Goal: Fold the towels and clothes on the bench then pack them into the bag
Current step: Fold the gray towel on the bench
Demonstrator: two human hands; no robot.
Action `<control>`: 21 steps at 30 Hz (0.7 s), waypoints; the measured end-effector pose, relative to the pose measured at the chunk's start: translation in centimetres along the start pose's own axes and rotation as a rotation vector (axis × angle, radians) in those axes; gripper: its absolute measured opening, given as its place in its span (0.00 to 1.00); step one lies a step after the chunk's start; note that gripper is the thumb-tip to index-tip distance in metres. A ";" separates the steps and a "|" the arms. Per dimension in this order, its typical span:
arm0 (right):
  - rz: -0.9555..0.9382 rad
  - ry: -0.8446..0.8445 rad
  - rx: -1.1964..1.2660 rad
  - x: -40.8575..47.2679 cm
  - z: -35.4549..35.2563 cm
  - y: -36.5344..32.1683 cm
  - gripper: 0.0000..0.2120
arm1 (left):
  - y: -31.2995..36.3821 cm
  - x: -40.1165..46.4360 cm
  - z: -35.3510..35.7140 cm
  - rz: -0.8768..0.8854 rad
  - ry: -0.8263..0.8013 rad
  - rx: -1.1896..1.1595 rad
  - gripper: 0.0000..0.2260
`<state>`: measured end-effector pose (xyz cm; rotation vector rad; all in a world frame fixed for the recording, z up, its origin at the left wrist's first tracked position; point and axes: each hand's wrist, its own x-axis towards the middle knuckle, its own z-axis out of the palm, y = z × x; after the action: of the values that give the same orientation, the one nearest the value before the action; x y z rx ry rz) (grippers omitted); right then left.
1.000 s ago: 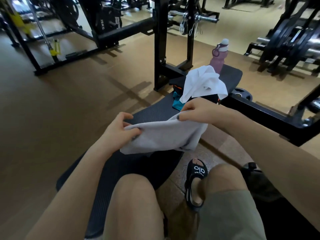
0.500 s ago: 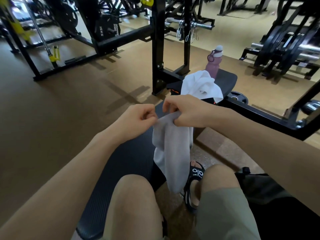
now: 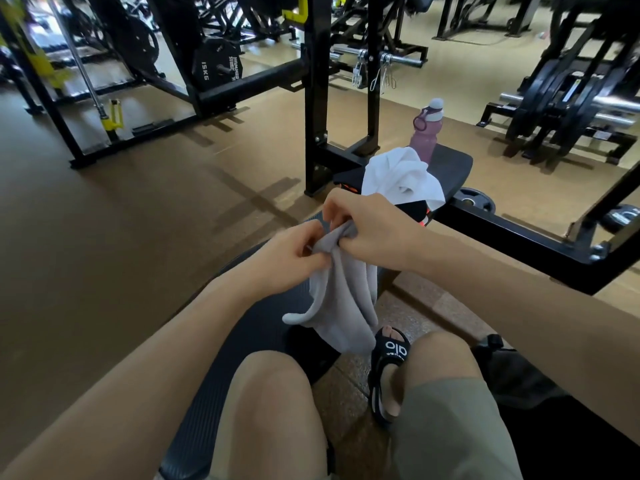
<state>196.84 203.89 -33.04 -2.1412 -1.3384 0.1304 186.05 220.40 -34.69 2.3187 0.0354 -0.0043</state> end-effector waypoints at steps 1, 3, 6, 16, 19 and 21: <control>0.011 -0.015 -0.023 -0.1 0.0 0.2 0.14 | -0.1 0.0 -0.1 0.004 0.035 0.033 0.05; 0.066 -0.040 -0.041 -0.3 0.0 0.5 0.15 | -0.1 -0.1 -0.6 0.034 0.074 0.107 0.05; 0.216 -0.104 0.121 -0.4 -0.6 0.3 0.14 | -0.1 -0.1 -1.1 0.097 0.096 0.274 0.05; 0.268 0.001 -0.053 -0.2 -1.4 1.4 0.08 | 0.2 0.0 -2.0 0.180 0.217 0.528 0.08; 0.264 0.136 -0.202 -0.2 -1.3 2.2 0.05 | 0.1 -0.3 -2.9 0.155 0.229 0.592 0.08; 0.325 0.198 -0.159 -0.4 -1.6 2.5 0.02 | 0.0 -0.6 -3.5 0.165 0.269 0.563 0.09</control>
<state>199.27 202.09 -33.13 -2.4221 -0.9082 -0.0603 185.47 223.00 -32.31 2.8601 -0.0253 0.4324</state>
